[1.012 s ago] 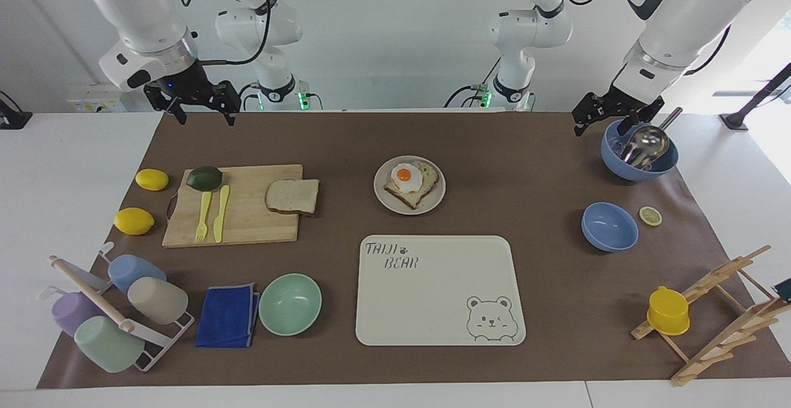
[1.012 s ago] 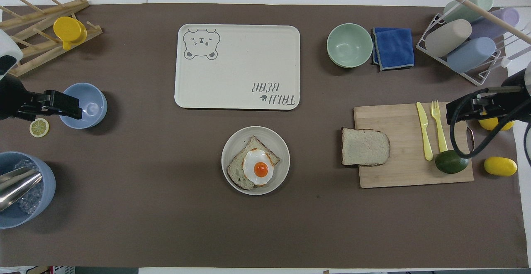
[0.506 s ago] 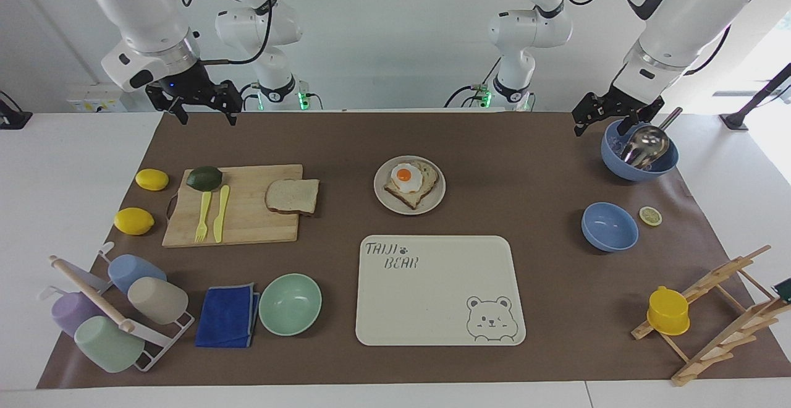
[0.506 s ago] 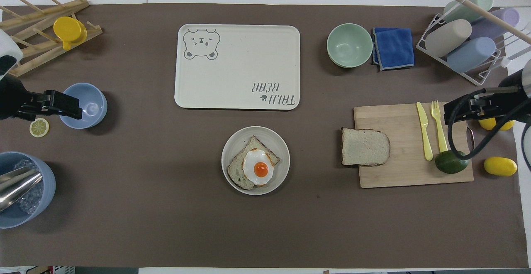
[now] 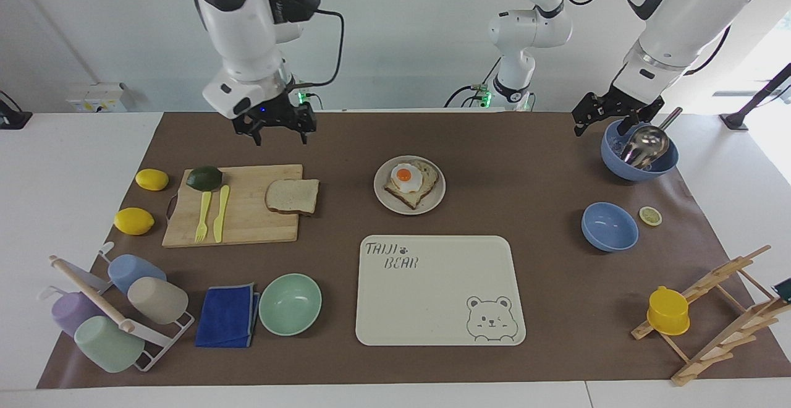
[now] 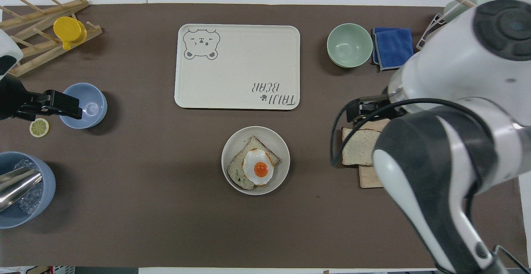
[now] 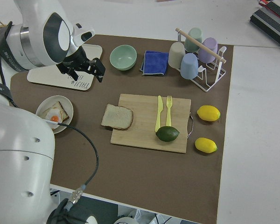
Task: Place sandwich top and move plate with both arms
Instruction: 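Reach the right gripper to the bread slice on the cutting board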
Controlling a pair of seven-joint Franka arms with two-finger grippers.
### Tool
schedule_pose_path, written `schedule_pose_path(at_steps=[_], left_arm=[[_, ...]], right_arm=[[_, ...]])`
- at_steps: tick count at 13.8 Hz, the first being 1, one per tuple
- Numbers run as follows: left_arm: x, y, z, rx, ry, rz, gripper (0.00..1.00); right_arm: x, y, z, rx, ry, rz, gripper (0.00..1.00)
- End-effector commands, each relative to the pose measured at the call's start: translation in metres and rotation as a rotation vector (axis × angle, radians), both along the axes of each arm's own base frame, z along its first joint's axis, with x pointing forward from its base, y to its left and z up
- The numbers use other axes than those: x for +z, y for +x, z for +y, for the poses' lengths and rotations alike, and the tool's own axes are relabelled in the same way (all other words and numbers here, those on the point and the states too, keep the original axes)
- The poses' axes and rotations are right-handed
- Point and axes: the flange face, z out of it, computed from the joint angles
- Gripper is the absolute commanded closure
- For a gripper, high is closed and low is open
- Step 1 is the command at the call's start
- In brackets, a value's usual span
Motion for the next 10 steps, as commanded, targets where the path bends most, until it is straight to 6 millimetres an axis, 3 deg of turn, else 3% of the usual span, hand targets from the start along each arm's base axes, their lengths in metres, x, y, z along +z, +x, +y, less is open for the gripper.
schedule_pose_path(at_steps=[1,3,5,6,10], left_arm=[[0.001,-0.004,0.005,-0.006,0.015,0.005,0.00],[0.001,-0.004,0.005,-0.006,0.015,0.005,0.00],[0.001,-0.004,0.005,-0.006,0.015,0.005,0.00],[0.001,-0.004,0.005,-0.006,0.015,0.005,0.00],[0.001,-0.004,0.005,-0.006,0.015,0.005,0.00]], right_arm=[[-0.095,0.002,0.081,0.033,-0.185,-0.019,0.00],[-0.167,-0.012,0.113,0.048,-0.339,0.009,0.00],[-0.201,-0.024,0.100,0.058,-0.434,0.031,0.00],[-0.215,-0.032,0.089,0.089,-0.491,0.034,0.00],[-0.230,-0.049,0.068,0.128,-0.570,0.028,0.00]])
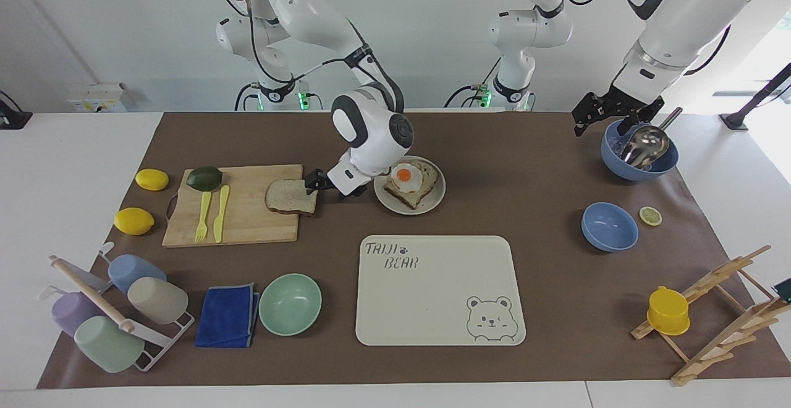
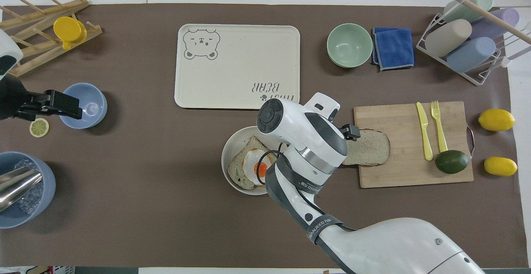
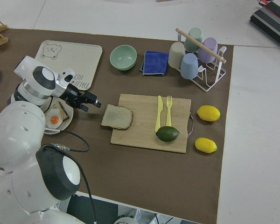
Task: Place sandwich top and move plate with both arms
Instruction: 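Reach the right gripper to the bread slice on the cutting board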
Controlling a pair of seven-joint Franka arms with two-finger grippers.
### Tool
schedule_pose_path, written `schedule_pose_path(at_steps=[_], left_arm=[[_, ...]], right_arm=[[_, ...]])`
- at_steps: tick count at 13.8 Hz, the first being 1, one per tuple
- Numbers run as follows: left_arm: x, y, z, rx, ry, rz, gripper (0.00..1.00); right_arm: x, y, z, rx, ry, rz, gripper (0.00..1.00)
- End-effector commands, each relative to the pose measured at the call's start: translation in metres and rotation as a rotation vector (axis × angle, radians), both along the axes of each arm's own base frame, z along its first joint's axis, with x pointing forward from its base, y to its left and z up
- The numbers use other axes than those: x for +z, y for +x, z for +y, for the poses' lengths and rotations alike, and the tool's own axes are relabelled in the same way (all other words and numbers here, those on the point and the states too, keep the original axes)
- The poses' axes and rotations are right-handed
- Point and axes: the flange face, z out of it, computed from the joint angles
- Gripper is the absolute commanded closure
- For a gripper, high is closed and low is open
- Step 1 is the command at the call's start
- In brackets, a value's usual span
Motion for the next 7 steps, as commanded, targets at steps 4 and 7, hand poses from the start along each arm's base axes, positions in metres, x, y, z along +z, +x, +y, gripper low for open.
schedule_pose_path(at_steps=[4,7], left_arm=[[0.001,-0.004,0.005,-0.006,0.015,0.005,0.00],[0.001,-0.004,0.004,-0.008,0.015,0.005,0.00]], right_arm=[[-0.011,-0.030,-0.018,0.035,-0.004,-0.009,0.00],[-0.015,-0.033,-0.021,0.050,-0.017,-0.007,0.00]])
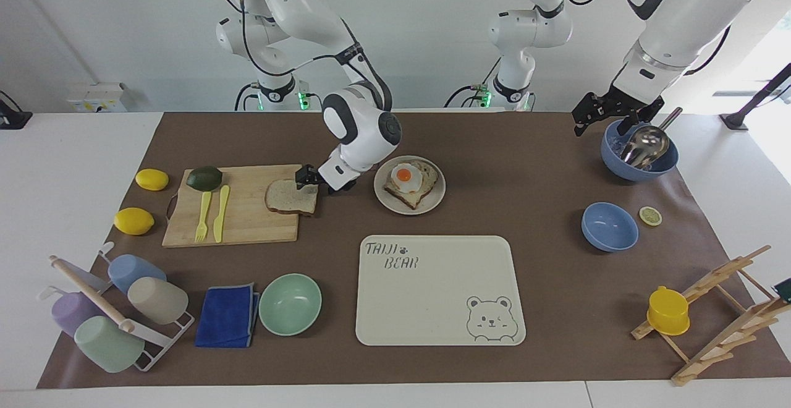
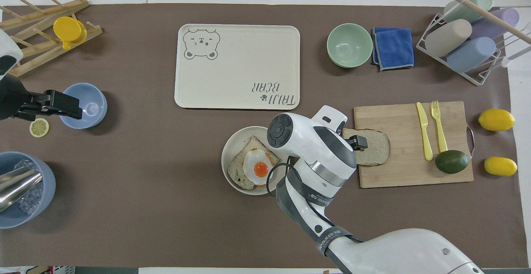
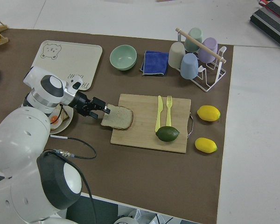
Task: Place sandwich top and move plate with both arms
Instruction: 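Grasp the bread slice with the right gripper and lift it, then lay the bread slice onto the egg on the white plate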
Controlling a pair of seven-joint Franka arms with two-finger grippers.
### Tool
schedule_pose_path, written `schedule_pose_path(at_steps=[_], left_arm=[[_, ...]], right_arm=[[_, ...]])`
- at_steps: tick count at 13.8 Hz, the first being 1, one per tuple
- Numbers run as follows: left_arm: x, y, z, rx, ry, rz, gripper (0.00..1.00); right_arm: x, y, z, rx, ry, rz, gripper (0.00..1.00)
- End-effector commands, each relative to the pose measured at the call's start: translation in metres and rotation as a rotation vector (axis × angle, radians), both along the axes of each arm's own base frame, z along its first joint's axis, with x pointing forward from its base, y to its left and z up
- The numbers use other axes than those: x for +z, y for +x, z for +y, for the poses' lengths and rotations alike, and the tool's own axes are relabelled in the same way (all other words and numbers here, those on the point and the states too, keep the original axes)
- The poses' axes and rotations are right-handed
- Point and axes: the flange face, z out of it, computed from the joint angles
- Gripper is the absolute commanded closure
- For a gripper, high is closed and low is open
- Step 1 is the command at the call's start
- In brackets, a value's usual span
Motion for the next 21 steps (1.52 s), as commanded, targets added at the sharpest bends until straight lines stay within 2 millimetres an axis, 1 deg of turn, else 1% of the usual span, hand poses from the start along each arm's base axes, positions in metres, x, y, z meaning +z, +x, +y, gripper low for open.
schedule_pose_path(at_steps=[1,5,6,8,11,12,13,14,15,17,18,19,21], left_arm=[[0.001,-0.004,0.005,-0.006,0.015,0.005,0.00],[0.001,-0.004,0.004,-0.008,0.015,0.004,0.00],[0.001,-0.004,0.005,-0.006,0.015,0.004,0.00],[0.001,-0.004,0.005,-0.006,0.015,0.005,0.00],[0.001,-0.004,0.005,-0.006,0.015,0.005,0.00],[0.001,-0.004,0.004,-0.008,0.015,0.005,0.00],[0.001,-0.004,0.005,-0.006,0.015,0.005,0.00],[0.001,-0.004,0.005,-0.006,0.015,0.005,0.00],[0.001,-0.004,0.005,-0.006,0.015,0.005,0.00],[0.001,-0.004,0.005,-0.006,0.015,0.005,0.00],[0.001,-0.004,0.005,-0.006,0.015,0.005,0.00],[0.001,-0.004,0.005,-0.006,0.015,0.005,0.00],[0.001,-0.004,0.005,-0.006,0.015,0.004,0.00]], right_arm=[[0.000,-0.009,-0.010,0.034,-0.022,-0.034,0.00],[-0.010,-0.019,-0.012,0.022,-0.016,-0.060,0.00],[-0.011,-0.018,-0.013,0.026,-0.015,-0.058,0.03],[-0.009,-0.016,-0.016,0.058,-0.038,-0.057,0.31],[-0.009,-0.014,-0.019,0.069,-0.045,-0.047,0.85],[-0.007,-0.013,-0.020,0.069,-0.045,-0.047,1.00],[-0.005,-0.012,-0.017,0.071,-0.047,-0.048,1.00],[0.002,-0.009,-0.012,0.070,-0.055,-0.051,1.00],[0.013,-0.004,-0.002,0.070,-0.057,-0.059,1.00],[0.042,-0.003,0.039,0.104,-0.060,-0.076,1.00],[0.058,-0.003,0.063,0.117,-0.056,-0.079,1.00],[0.079,-0.012,0.097,0.149,-0.029,-0.095,1.00],[0.109,-0.032,0.163,0.217,0.034,-0.121,1.00]])
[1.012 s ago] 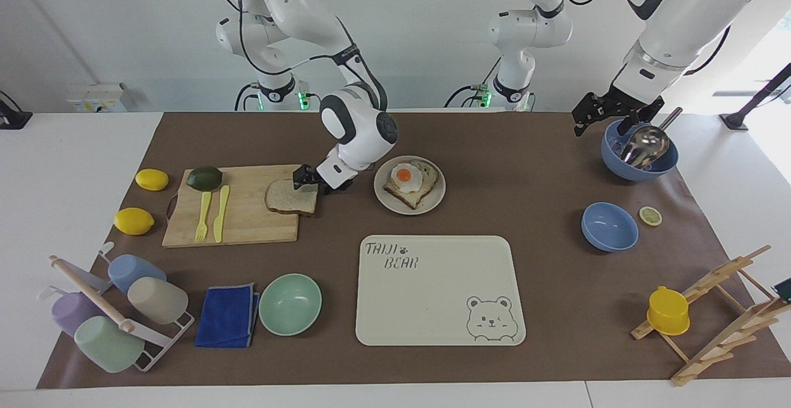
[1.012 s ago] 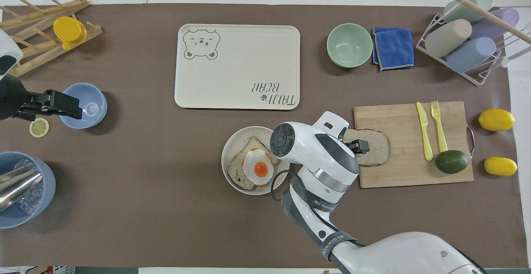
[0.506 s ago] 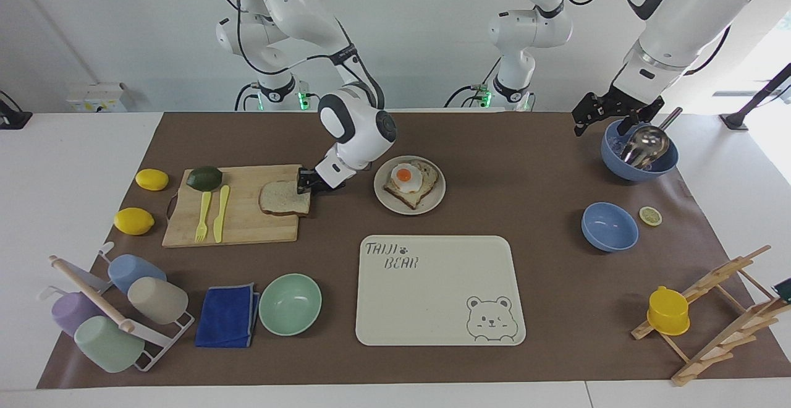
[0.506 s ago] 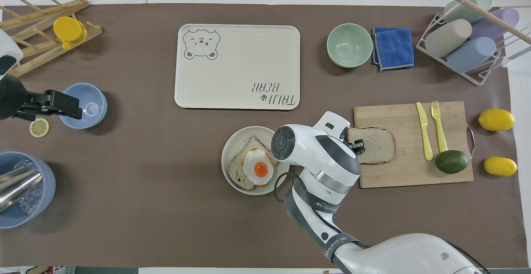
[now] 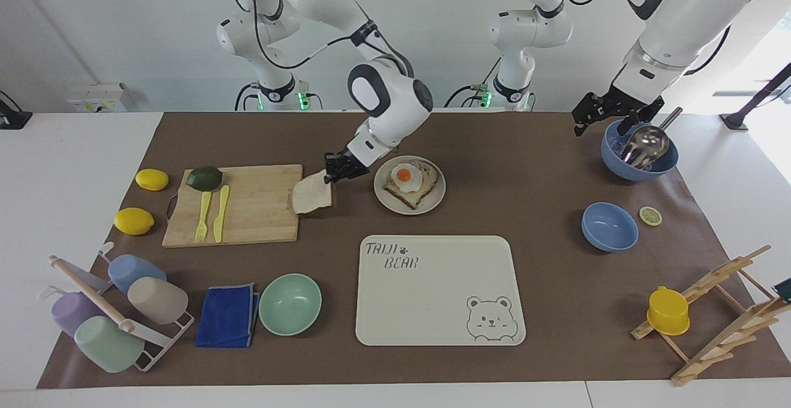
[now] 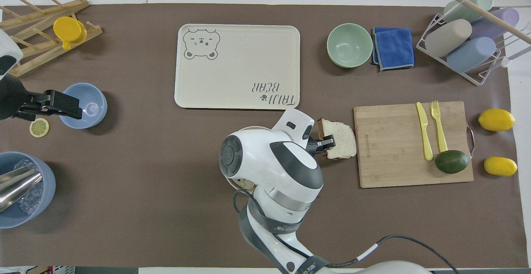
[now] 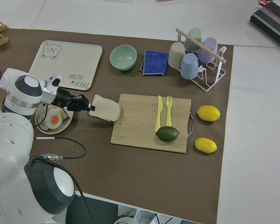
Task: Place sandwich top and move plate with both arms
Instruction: 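Lay the bread slice onto the egg on the white plate, then retract the right gripper while the left gripper reaches the white plate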
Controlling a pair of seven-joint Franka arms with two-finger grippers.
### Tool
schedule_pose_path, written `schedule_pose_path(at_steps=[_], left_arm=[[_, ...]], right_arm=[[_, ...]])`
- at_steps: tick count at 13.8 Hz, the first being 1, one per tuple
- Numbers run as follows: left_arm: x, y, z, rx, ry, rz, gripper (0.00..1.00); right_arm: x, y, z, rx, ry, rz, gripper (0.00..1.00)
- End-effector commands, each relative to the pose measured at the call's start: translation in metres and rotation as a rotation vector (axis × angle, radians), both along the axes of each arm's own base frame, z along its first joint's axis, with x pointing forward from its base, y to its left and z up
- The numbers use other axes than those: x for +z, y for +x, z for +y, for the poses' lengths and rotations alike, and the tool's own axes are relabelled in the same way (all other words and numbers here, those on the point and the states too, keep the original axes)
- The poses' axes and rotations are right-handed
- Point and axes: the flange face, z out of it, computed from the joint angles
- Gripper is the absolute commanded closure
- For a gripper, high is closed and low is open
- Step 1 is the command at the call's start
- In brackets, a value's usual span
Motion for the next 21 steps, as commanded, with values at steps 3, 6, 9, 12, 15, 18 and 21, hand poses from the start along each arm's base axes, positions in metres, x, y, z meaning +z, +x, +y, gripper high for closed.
schedule_pose_path(at_steps=[3,6,9,12,15,18,21], left_arm=[[0.001,-0.004,0.005,-0.006,0.015,0.005,0.00],[0.001,-0.004,0.005,-0.006,0.015,0.005,0.00],[0.001,-0.004,0.005,-0.006,0.015,0.005,0.00],[0.001,-0.004,0.005,-0.006,0.015,0.005,0.00],[0.002,-0.005,0.004,-0.005,0.016,0.010,0.00],[0.002,-0.005,0.004,-0.006,0.015,0.005,0.00],[0.002,-0.004,0.004,-0.005,0.015,0.002,0.00]], right_arm=[[0.023,-0.037,0.110,0.145,0.182,-0.019,1.00],[0.008,-0.045,0.114,0.049,0.247,-0.007,1.00],[0.004,-0.048,0.122,0.020,0.320,-0.012,1.00],[0.011,-0.044,0.124,-0.028,0.377,0.003,0.49],[0.045,-0.036,0.123,-0.069,0.457,-0.001,0.05],[0.108,0.021,0.043,-0.124,0.496,-0.048,0.00],[0.164,0.071,-0.067,-0.158,0.534,-0.040,0.00]])
